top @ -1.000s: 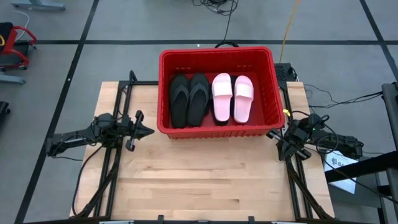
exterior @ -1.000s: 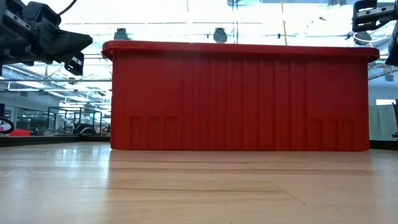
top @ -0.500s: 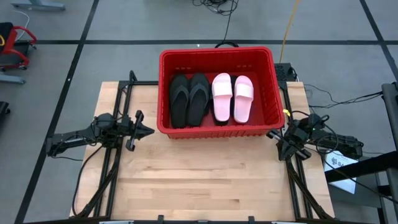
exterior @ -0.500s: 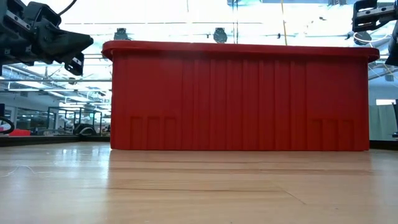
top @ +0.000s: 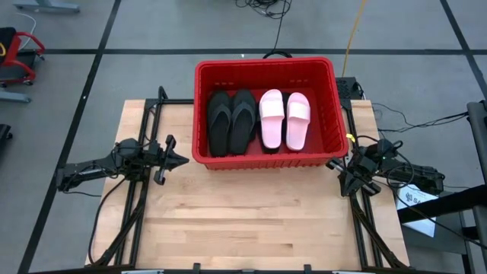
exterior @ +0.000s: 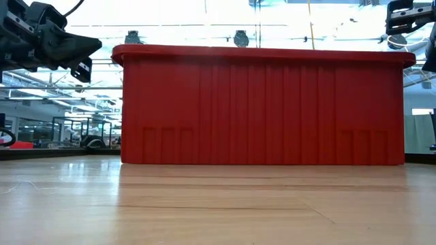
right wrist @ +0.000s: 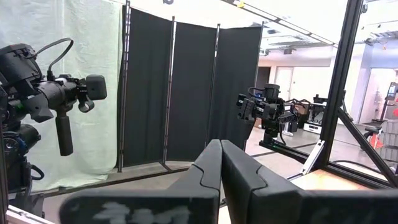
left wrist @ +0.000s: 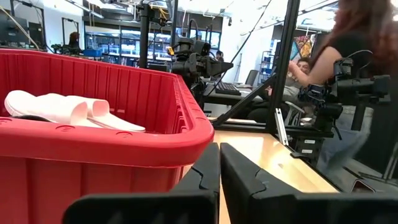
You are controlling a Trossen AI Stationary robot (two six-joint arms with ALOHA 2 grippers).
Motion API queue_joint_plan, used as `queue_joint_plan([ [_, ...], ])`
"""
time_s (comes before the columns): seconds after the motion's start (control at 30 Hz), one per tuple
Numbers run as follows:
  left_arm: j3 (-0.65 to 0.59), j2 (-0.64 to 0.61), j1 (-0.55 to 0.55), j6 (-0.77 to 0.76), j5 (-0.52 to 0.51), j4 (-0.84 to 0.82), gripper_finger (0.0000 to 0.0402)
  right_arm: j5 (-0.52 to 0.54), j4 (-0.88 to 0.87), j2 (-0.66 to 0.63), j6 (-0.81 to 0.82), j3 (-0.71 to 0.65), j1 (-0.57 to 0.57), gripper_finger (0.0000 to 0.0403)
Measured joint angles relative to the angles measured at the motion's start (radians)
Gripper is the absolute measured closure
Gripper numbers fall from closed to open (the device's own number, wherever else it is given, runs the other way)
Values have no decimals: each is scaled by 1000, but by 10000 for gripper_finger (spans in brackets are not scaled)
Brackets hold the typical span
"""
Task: Pick and place slides into bin
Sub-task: Return to Home Position
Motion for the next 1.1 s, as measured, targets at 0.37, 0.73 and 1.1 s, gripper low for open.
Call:
queue_joint_plan([
  [0.37,1,0,0,0,0,0,374,0,0,0,0,0,0,403],
  [0.73,1,0,0,0,0,0,398,0,0,0,0,0,0,403],
  [1.1,1,0,0,0,0,0,376,0,0,0,0,0,0,403],
])
